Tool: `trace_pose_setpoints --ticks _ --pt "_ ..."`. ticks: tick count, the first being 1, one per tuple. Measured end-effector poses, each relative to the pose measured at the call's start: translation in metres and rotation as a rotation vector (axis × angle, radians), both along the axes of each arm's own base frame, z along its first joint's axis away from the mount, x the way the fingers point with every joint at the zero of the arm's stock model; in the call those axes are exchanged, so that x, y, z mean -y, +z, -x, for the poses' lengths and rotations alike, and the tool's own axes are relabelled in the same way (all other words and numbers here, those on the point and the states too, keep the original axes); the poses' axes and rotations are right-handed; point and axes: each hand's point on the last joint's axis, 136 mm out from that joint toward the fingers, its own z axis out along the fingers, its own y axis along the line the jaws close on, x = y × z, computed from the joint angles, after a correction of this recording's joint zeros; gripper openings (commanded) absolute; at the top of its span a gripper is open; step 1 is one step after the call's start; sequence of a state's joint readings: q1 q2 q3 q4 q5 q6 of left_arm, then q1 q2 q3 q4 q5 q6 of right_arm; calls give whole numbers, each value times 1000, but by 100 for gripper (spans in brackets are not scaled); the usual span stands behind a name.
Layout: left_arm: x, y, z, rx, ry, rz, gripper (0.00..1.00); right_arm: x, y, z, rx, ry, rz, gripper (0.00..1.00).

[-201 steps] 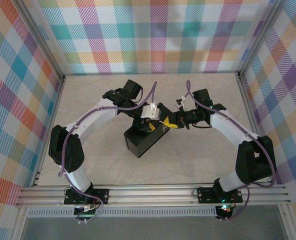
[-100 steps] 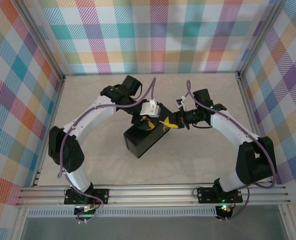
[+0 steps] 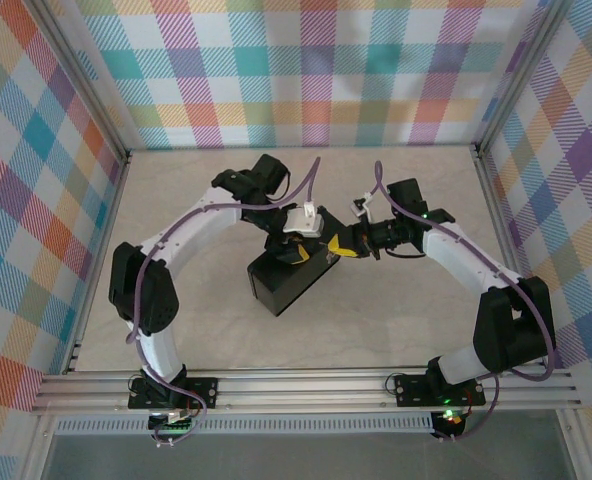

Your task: Unlock the padlock with the key

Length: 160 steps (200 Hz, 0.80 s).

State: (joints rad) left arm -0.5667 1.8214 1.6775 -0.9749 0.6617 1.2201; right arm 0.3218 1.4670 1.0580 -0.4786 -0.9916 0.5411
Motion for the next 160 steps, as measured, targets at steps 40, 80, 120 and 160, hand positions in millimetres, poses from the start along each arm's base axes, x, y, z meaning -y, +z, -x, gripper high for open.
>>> trace_pose_setpoints --ticks 40,80,120,160 --pt "1 1 -2 -5 -2 -6 52 1 -5 2 -10 0 4 4" --pt "-1 1 0 -11 -10 -14 42 1 -4 2 -7 0 2 4" --pt "-1 2 0 -2 -21 -12 30 1 -4 2 -7 0 2 4" --pt "2 2 -1 13 -27 9 22 -1 -4 3 -3 5 0 4"
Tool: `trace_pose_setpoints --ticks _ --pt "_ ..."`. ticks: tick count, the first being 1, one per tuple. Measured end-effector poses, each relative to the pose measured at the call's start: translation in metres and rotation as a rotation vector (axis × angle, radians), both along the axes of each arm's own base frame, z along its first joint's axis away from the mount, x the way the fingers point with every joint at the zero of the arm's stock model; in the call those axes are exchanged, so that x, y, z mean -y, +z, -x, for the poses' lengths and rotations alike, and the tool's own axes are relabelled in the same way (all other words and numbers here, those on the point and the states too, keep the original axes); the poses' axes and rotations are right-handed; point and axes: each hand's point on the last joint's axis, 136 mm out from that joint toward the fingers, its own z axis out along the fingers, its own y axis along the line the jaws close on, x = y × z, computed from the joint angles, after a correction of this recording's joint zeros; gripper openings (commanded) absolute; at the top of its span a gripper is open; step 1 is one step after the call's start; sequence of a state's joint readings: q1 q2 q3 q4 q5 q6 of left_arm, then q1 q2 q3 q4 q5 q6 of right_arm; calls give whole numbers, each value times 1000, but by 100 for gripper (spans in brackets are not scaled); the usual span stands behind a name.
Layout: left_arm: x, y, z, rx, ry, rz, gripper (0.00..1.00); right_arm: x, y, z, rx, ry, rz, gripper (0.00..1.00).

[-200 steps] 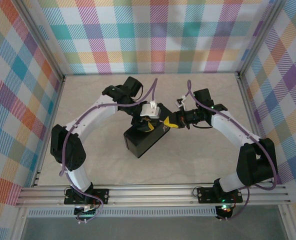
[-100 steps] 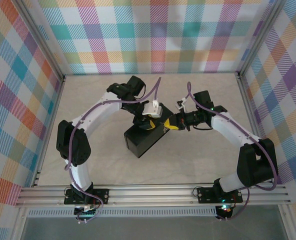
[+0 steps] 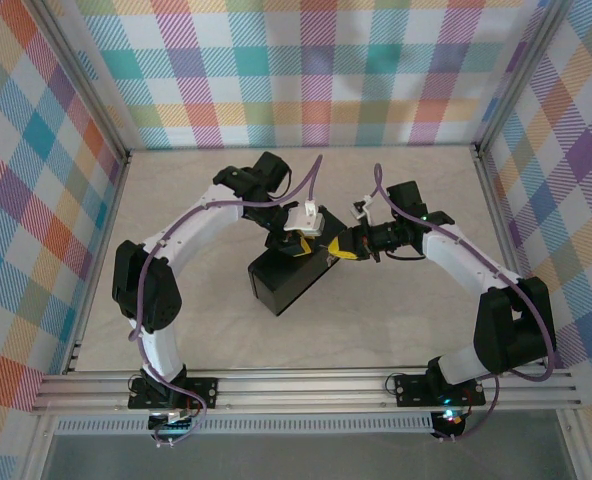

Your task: Unlock the padlock with the key

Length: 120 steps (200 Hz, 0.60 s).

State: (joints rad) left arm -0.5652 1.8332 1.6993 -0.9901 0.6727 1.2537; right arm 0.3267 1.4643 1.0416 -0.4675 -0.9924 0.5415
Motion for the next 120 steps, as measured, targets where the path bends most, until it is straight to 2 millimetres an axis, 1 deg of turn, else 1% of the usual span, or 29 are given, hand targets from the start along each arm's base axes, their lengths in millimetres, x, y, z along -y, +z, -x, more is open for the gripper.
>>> trace_pose_setpoints --ticks 22,120 --pt "-1 2 1 16 1 18 19 -3 0 2 2 10 -1 4" --pt "3 6 6 28 -17 87 18 -4 0 4 0 17 -3 4"
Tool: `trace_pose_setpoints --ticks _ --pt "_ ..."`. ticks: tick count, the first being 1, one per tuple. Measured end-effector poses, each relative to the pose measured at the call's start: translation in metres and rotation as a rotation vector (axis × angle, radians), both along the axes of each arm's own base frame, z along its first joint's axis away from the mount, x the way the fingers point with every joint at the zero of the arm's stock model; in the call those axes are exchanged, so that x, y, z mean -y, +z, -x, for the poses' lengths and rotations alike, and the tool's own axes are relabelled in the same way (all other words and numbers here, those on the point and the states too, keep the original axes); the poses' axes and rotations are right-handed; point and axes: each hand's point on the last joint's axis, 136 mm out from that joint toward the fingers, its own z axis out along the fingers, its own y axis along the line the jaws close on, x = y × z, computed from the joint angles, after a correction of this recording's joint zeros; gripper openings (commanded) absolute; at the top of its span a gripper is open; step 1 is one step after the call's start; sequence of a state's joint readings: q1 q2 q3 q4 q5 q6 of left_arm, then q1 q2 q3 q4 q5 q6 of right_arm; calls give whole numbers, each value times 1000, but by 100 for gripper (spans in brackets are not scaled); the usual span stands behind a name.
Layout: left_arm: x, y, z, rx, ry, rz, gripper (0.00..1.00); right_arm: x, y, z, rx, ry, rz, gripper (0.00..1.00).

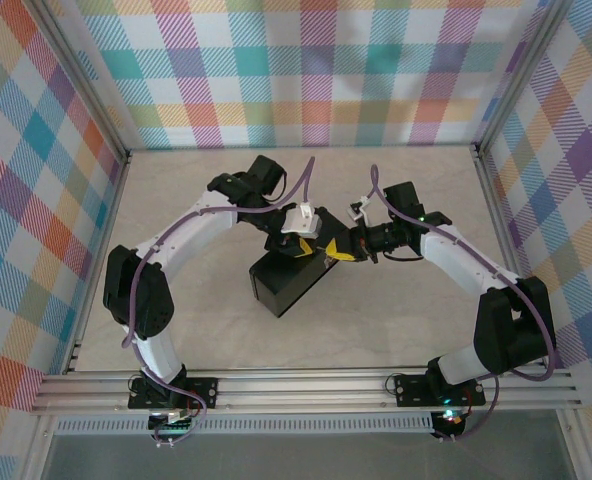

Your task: Unlock the padlock with the key

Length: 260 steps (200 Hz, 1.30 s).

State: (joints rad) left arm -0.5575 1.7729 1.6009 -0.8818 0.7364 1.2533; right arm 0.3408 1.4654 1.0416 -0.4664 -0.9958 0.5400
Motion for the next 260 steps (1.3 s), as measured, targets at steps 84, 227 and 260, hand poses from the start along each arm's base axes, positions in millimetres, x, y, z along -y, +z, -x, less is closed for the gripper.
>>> trace_pose_setpoints --ticks 84,227,260 --pt "-3 1 5 -2 0 6 18 -2 -5 -3 -25 8 -1 4" --pt "-6 1 3 -8 7 10 18 -7 3 8 8 54 -23 4" --pt "-6 1 3 -10 5 13 18 -7 3 8 8 55 -23 4"
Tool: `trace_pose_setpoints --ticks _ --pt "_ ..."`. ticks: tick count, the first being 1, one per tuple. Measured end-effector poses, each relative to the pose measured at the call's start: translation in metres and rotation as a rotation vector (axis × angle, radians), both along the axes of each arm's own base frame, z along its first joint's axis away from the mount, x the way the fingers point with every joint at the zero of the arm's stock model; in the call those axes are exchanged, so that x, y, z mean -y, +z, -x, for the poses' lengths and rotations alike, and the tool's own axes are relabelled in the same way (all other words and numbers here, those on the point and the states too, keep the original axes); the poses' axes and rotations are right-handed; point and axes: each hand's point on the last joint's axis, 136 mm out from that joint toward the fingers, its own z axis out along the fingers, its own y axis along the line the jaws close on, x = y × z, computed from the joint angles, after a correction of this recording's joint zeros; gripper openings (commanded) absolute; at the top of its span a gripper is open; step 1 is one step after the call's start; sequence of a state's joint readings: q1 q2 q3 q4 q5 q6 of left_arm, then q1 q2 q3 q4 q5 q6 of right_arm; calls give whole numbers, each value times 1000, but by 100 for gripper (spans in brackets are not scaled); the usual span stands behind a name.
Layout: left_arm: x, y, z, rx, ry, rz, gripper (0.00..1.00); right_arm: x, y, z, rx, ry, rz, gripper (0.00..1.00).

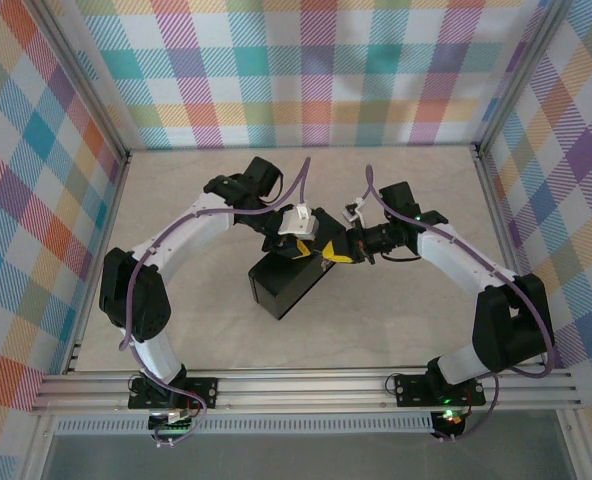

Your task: Unlock the padlock with the key

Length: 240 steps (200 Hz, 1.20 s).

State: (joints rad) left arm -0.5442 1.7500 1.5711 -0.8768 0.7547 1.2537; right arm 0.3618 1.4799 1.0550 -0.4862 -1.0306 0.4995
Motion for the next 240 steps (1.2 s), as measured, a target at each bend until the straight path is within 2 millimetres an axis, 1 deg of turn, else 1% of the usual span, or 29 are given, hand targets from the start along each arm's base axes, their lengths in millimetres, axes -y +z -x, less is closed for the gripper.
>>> trace_pose_setpoints --ticks 240 --pt "-1 2 5 -12 -19 15 18 1 -4 -2 31 12 8 4"
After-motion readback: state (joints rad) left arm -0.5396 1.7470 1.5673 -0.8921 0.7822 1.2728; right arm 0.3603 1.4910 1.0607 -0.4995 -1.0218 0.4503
